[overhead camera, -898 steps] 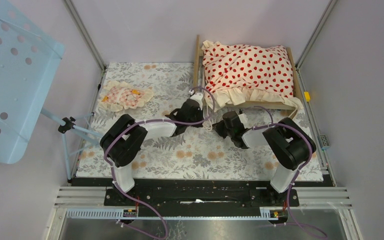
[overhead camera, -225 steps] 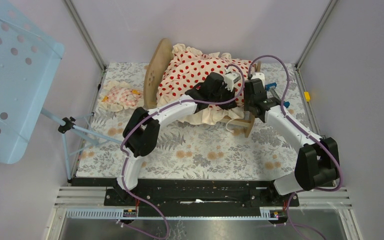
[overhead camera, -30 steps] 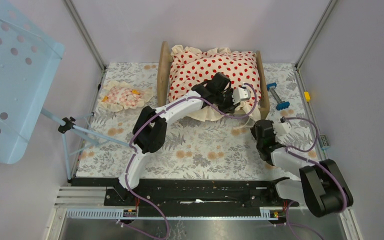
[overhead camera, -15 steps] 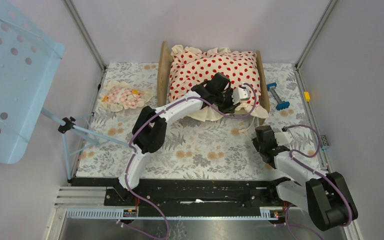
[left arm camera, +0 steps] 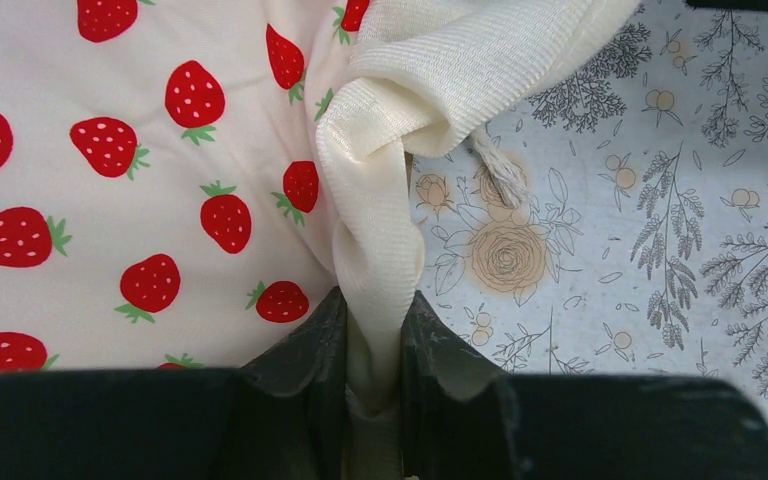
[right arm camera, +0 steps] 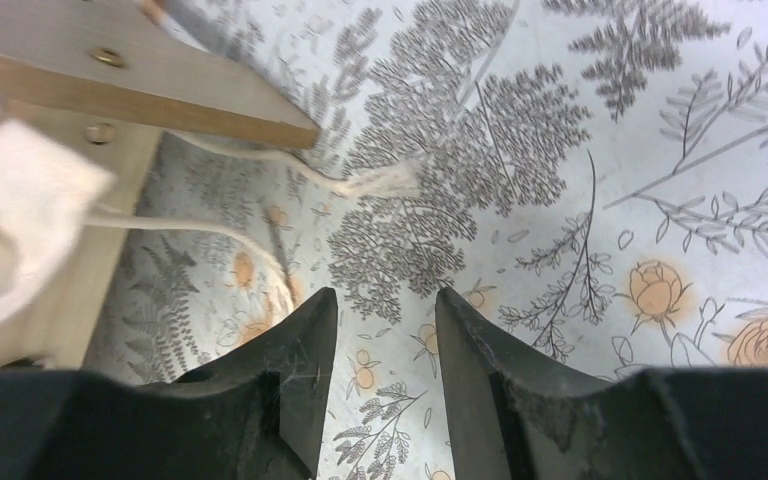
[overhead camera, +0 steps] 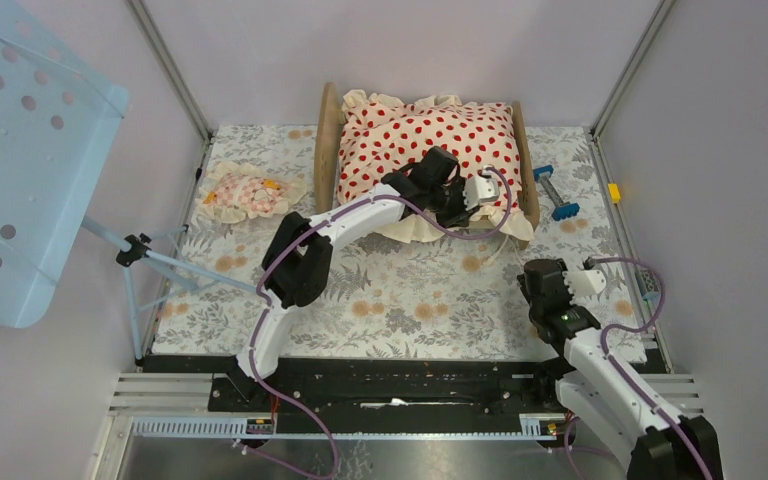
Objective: Set up the pet bed
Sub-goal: Adjust the ropes on the bed frame.
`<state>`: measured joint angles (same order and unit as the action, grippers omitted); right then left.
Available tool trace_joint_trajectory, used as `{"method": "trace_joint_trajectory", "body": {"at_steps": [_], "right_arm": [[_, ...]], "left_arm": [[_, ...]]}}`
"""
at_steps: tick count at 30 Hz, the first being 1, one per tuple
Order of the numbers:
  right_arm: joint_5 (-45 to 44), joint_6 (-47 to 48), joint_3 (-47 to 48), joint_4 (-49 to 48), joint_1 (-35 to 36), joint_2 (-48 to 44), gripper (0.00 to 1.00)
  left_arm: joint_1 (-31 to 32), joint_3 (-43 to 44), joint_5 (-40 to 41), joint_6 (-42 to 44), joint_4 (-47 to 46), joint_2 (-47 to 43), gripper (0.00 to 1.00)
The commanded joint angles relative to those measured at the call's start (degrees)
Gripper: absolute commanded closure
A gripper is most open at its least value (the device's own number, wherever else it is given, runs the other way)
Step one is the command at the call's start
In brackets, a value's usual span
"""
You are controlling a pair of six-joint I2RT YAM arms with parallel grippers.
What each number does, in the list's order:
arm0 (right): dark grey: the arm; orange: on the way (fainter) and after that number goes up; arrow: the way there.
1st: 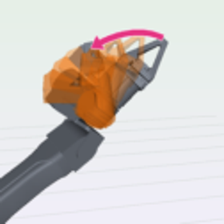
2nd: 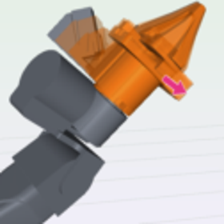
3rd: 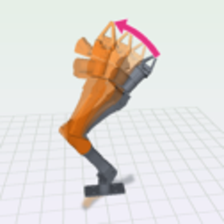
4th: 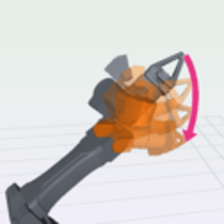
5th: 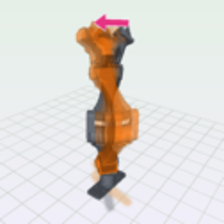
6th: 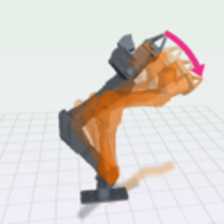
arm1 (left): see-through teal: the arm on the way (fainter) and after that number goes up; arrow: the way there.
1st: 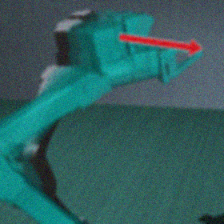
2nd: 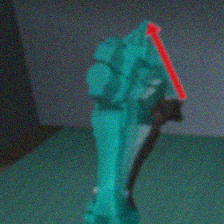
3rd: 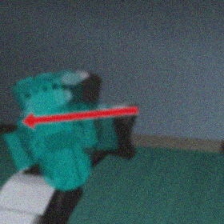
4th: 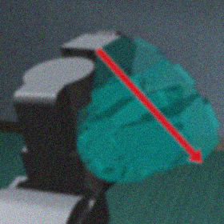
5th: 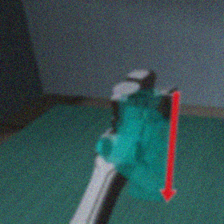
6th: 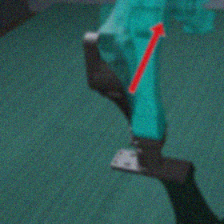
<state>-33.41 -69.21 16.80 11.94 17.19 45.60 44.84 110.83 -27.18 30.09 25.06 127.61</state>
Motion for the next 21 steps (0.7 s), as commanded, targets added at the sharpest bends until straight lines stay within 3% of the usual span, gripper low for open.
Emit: {"method": "trace_joint_trajectory", "body": {"at_steps": [1, 9, 17, 21], "right_arm": [[-4.9, 10.8, 1.2, -0.4, -0.2, -6.6, 0.51], [0.3, 26.4, 1.5, -7.3, -0.2, -10.5, 0.49], [10.5, 28.3, 5.4, -8.4, -0.2, 0.1, 0.43], [16.9, 29.6, 3.1, -18.6, -0.2, 5.2, 0.39]], "left_arm": [[-0.9, -1.3, 0.5, -3.7, -0.7, -1.5, 0.99], [-0.9, -2.9, 1.6, -3.9, -0.7, -3.9, 0.83], [-0.9, -4.6, 2.3, -6.4, -1.1, -6.2, 0.64], [-0.9, -8.4, 2.0, -8.9, -4.6, -9.2, 0.50]]}}
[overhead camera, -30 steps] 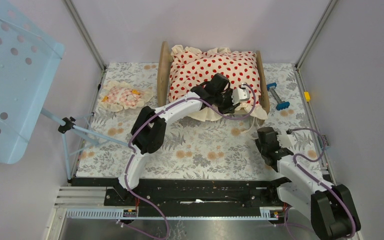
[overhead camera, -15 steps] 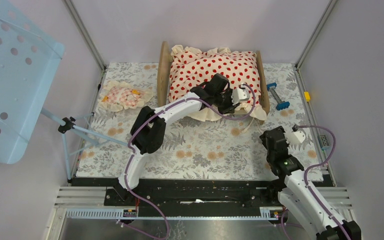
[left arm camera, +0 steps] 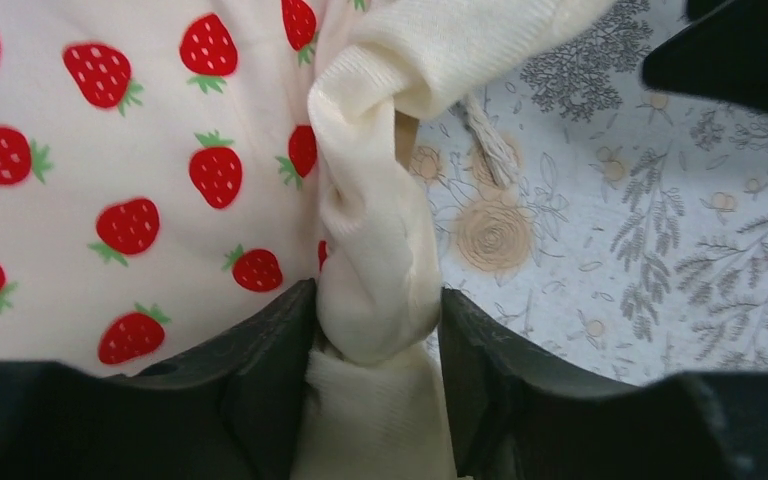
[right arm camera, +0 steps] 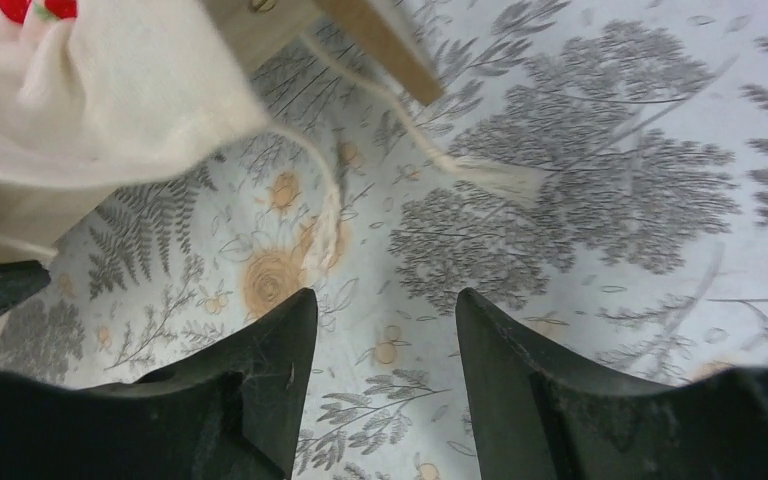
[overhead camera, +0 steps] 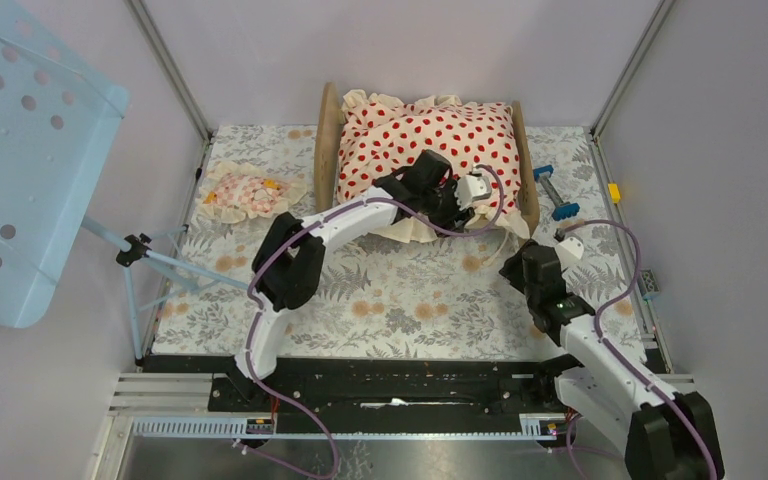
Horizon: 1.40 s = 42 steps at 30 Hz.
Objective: Set up the pet bed
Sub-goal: Adjust the ropes on the bed frame.
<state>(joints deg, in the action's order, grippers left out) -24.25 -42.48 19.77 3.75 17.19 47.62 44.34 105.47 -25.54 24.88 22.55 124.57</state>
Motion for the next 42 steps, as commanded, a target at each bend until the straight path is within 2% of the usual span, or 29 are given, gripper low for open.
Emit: {"method": "trace_joint_trajectory", "body": {"at_steps": [1, 3, 8, 14, 23, 26, 29, 33, 37, 42], "right_arm": [[8.8, 3.2, -0.9, -14.0, -0.2, 4.7, 0.38], [9.0, 3.3, -1.6, -18.9, -0.2, 7.8, 0.37], [7.0, 3.2, -0.6, -26.4, -0.2, 16.4, 0.36], [1.2, 2.2, 2.6, -29.7, -0.2, 25.7, 0.37], [0.0, 2.0, 7.2, -32.2, -0.2, 36.5, 0.41], [-0.8, 1.4, 7.3, -32.5, -0.2, 38.3, 0.51], [-1.1, 1.2, 7.6, -31.3, -0.3, 39.2, 0.67], [-1.7, -0.1, 6.5, -27.4, -0.3, 35.3, 0.85], [-5.9, -1.6, 5.6, -17.7, -0.3, 27.0, 0.95], [-9.7, 0.9, 5.9, -7.8, -0.7, 17.3, 0.96]], "left_arm": [[-0.4, -4.2, 0.1, -4.3, -3.4, -6.9, 0.46], [-0.4, -6.2, -0.7, -5.2, -5.7, -8.3, 0.42], [-0.4, -7.5, -1.5, -6.7, -6.0, -9.9, 0.40], [-0.4, -10.1, -2.2, -7.9, -6.4, -13.4, 0.40], [-0.4, -18.5, -1.3, -10.4, -8.3, -21.9, 0.40], [-0.4, -23.3, -0.9, -11.2, -9.7, -25.4, 0.40], [-0.4, -28.5, 0.4, -12.0, -11.7, -29.3, 0.40], [-0.6, -34.4, 2.1, -12.3, -12.9, -34.0, 0.39], [-1.6, -38.5, 3.4, -13.2, -13.3, -38.0, 0.39], [-2.2, -39.2, 3.4, -13.2, -11.3, -39.9, 0.39]]}}
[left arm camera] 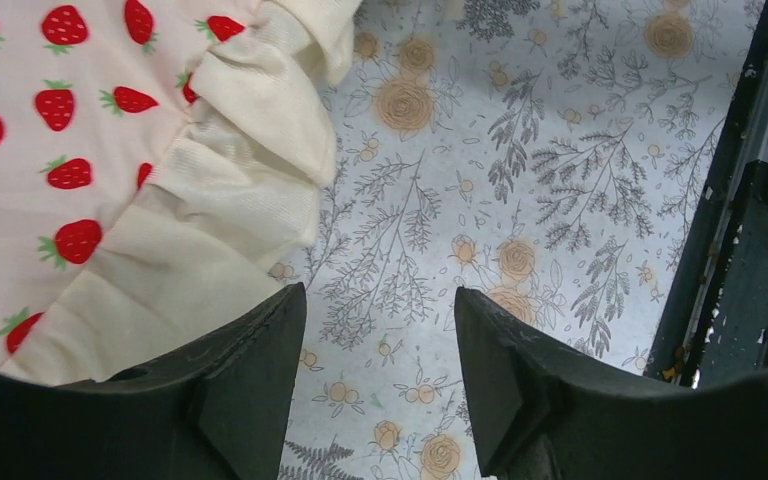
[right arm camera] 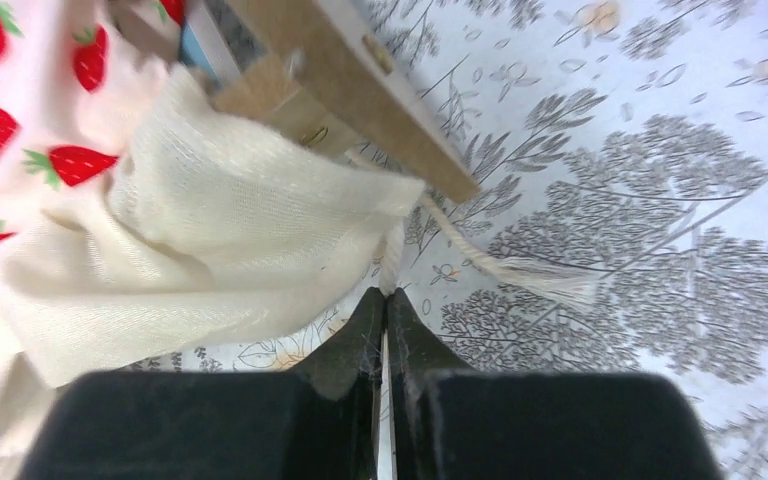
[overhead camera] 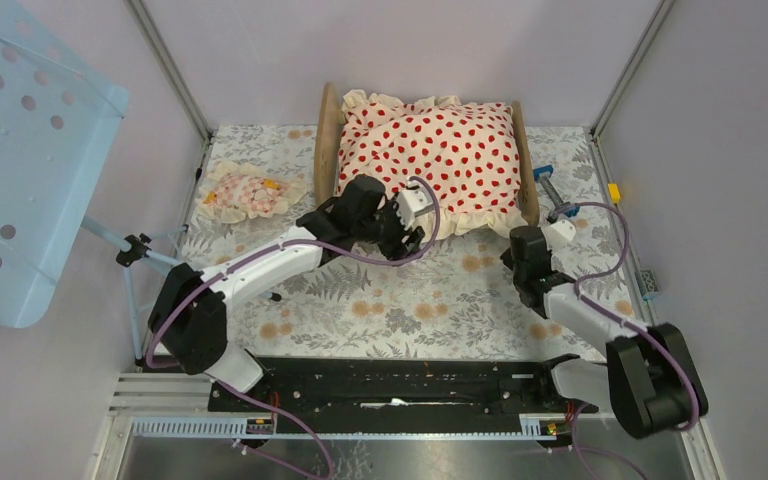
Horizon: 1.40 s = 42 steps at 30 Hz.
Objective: Set up the pet bed
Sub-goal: Adjust the ropes on the bed frame.
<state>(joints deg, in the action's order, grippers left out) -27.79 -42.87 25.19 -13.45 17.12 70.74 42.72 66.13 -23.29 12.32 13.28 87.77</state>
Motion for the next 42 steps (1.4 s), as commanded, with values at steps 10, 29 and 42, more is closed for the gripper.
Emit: {"method": "trace_joint_trajectory", "body": {"at_steps": [10, 29, 42], "right_arm": [[-4.1, 4.2, 3.1, 17.5, -3.4, -1.6, 0.89], [3.9, 16.6, 9.8, 16.8, -9.6, 2.8, 0.31], [15.6, 26.5, 13.2, 10.2, -13.8, 7.3, 0.47]], "left_arm": [[-0.7, -1.3, 2.6, 1.9, 0.2, -4.8, 0.39], [-1.8, -1.6, 0.8, 2.3, 0.6, -4.8, 0.39], [-2.1, -1.7, 1.4, 2.7, 1.1, -4.3, 0.39]]}}
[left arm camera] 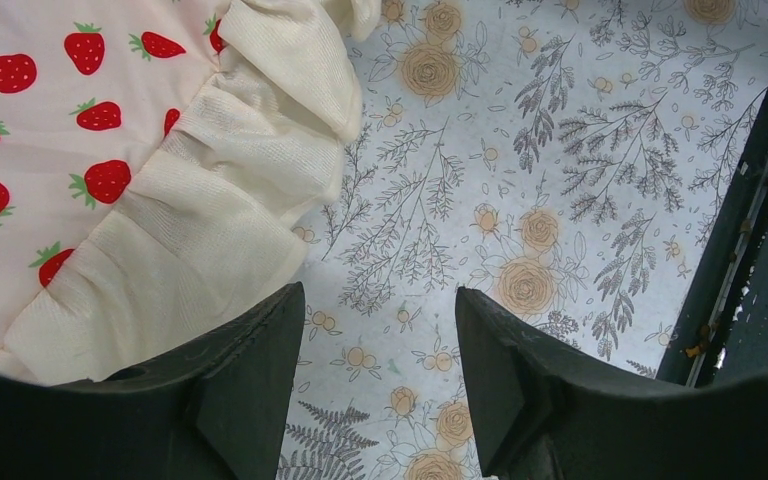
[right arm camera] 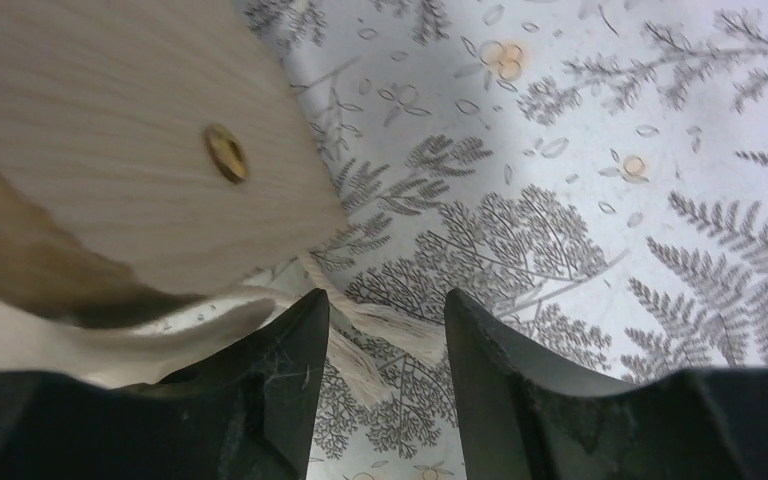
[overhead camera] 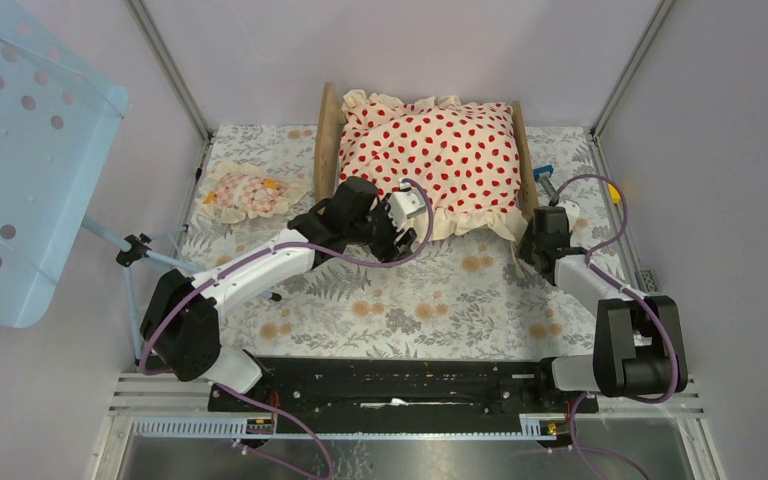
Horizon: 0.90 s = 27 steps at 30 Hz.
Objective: Set up the pet bed
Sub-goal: Adjust the ropes on the bed frame.
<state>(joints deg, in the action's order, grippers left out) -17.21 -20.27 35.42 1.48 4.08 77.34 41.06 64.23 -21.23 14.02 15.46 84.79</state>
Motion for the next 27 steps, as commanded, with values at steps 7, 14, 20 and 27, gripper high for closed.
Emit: {"method": "trace_joint_trajectory", "body": {"at_steps": [7, 14, 20, 27], "right_arm": [[9.2, 4.0, 9.0, 1.9, -1.8, 9.4, 0.49], [10.9, -2.7, 4.5, -0.8, -1.8, 7.9, 0.33], [8.1, -5.8, 3.4, 1.6, -1.8, 5.8, 0.30], [7.1, -7.3, -3.4, -0.2, -1.8, -3.6, 0.29]], "left_arm": [[-0.5, 0.0, -0.2, 1.2, -0.9, -1.7, 0.39], [-0.6, 0.0, -0.5, 1.2, -0.8, -1.7, 0.39], [-0.6, 0.0, -0.8, 1.2, -0.9, -1.8, 0.39], [-0.6, 0.1, -1.2, 1.1, -0.6, -1.7, 0.40]]}}
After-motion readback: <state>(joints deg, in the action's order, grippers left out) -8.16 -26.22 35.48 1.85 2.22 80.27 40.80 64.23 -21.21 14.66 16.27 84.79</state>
